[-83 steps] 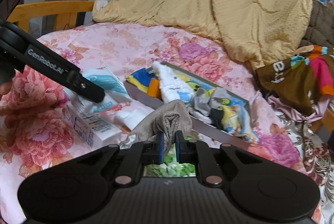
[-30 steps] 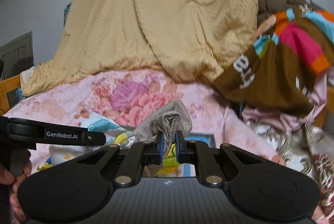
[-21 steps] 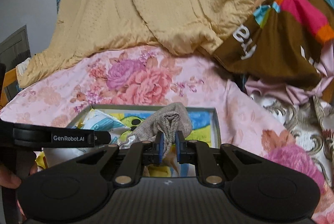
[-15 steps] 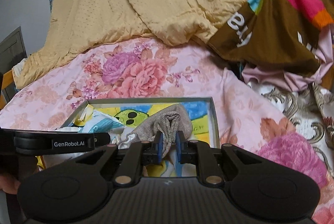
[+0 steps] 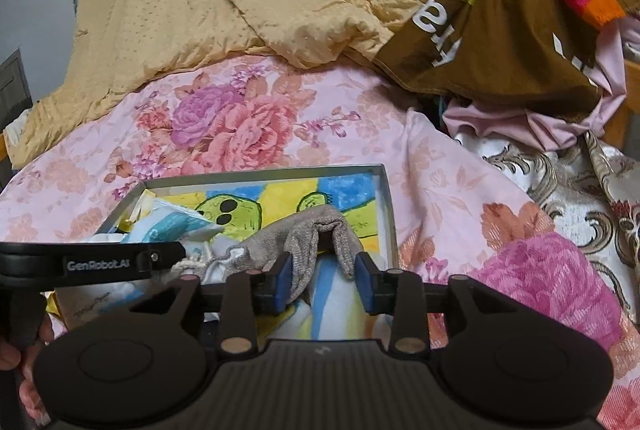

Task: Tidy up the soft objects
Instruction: 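Open both grippers over the tray to drop the sock and wipes packet, then withdraw both grippers from the tray back toward the remaining items, then reach the right gripper to the grey face mask while the left gripper reaches the white cloth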

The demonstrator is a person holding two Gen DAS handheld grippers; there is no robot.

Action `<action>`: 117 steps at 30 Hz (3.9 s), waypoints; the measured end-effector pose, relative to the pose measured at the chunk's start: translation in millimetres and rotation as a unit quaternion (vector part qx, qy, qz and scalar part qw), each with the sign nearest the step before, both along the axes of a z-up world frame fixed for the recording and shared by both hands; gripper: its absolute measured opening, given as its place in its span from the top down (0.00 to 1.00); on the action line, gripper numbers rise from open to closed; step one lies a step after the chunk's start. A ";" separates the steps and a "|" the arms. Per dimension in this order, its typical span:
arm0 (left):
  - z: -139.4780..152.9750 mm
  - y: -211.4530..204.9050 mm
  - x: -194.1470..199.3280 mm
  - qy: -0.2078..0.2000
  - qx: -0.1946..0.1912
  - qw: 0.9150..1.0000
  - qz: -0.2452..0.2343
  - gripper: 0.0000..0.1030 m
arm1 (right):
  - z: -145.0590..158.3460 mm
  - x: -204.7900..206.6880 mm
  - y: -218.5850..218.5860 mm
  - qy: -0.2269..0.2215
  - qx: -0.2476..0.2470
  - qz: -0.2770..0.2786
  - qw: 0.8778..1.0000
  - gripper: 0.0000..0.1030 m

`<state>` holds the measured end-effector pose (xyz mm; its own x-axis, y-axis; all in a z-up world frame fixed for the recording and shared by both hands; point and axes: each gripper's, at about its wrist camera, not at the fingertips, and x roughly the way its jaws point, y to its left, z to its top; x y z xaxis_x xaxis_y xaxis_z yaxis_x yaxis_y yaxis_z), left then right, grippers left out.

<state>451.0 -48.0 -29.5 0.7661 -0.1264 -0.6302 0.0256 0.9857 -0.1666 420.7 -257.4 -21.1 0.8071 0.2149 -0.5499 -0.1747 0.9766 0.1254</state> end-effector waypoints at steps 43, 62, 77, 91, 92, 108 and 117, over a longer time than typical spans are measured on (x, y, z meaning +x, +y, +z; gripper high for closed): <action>108.8 25.3 -190.5 -0.147 -0.016 0.988 0.034 0.01 | 90.2 -156.4 -19.0 -0.154 0.026 -0.009 0.988 0.00; 85.2 40.1 -278.4 -0.146 -0.006 0.989 0.028 0.01 | 87.7 -237.4 -10.0 -0.160 0.008 0.001 0.987 0.00; 49.8 48.2 -312.2 -0.133 -0.004 0.991 -0.001 0.01 | 72.3 -281.1 -14.2 -0.109 -0.010 -0.010 0.994 0.00; 29.9 37.0 -319.0 -0.089 0.022 0.994 -0.054 0.01 | 50.5 -282.1 2.2 -0.032 -0.068 0.006 0.997 0.00; 28.4 36.3 -318.2 -0.083 0.026 0.995 -0.054 0.01 | 49.1 -281.2 3.0 -0.028 -0.070 0.007 0.997 0.00; 8.6 38.8 -300.5 0.001 0.041 0.999 -0.034 0.01 | 25.1 -265.1 22.7 0.043 -0.118 0.043 0.991 0.00; 6.0 44.2 -293.4 0.025 0.047 0.999 -0.001 0.01 | 15.6 -258.9 29.9 0.071 -0.131 0.059 0.987 0.00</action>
<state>157.6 -3.8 -23.5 0.7338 -0.0661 -0.6762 0.0219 0.9970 -0.0737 161.8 -227.5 -5.5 0.6957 0.1391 -0.7048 -0.2888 0.9524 -0.0971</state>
